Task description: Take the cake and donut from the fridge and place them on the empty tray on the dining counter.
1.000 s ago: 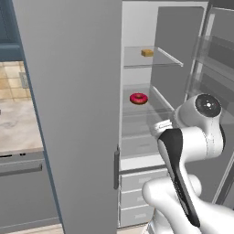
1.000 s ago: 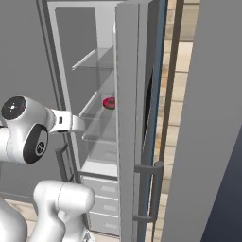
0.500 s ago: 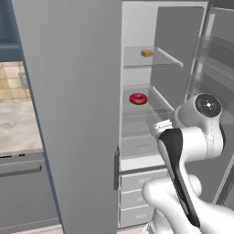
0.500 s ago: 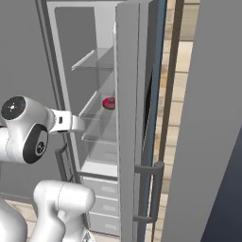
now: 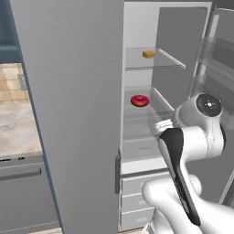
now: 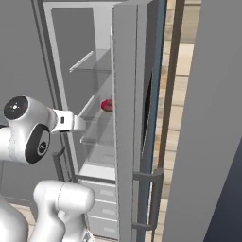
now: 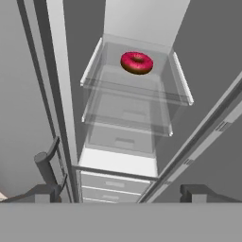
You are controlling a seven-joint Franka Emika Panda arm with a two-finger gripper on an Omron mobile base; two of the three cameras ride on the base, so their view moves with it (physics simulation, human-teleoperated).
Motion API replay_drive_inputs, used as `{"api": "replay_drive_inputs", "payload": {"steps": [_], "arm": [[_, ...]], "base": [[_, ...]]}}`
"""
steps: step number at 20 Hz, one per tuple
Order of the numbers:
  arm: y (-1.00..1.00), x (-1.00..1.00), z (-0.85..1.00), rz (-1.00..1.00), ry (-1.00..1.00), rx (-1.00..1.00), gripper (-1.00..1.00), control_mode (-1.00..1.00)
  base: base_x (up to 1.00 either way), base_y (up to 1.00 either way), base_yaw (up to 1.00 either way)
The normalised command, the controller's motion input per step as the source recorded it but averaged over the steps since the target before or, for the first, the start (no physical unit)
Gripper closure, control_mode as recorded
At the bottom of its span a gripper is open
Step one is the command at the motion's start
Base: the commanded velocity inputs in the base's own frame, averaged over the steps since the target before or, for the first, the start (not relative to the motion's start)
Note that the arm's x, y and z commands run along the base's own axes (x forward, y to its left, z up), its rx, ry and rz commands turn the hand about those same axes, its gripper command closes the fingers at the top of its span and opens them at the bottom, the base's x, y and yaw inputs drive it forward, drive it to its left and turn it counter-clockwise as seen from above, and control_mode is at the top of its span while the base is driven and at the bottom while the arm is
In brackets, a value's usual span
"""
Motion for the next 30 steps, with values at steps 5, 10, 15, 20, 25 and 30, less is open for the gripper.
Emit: {"api": "replay_drive_inputs", "payload": {"steps": [5, 10, 15, 20, 25, 30], "arm": [[0.00, 0.35, -0.02, 0.00, 0.00, 0.02, -1.00, -1.00], [-0.04, 0.73, -0.05, -0.02, 0.00, 0.17, -1.00, -1.00], [-0.01, 0.40, 0.19, -0.04, 0.00, 0.23, -1.00, -1.00], [0.00, 0.38, 0.27, -0.09, 0.04, 0.04, -1.00, -1.00], [-0.02, 0.31, 0.21, -0.05, 0.09, 0.00, -1.00, -1.00], [-0.09, 0.33, 0.00, 0.00, 0.00, 0.00, -1.00, -1.00]], "base": [[0.00, 0.00, 0.00], [0.00, 0.00, 0.00], [0.00, 0.00, 0.00], [0.00, 0.00, 0.00], [0.00, 0.00, 0.00], [0.00, 0.00, 0.00]]}}
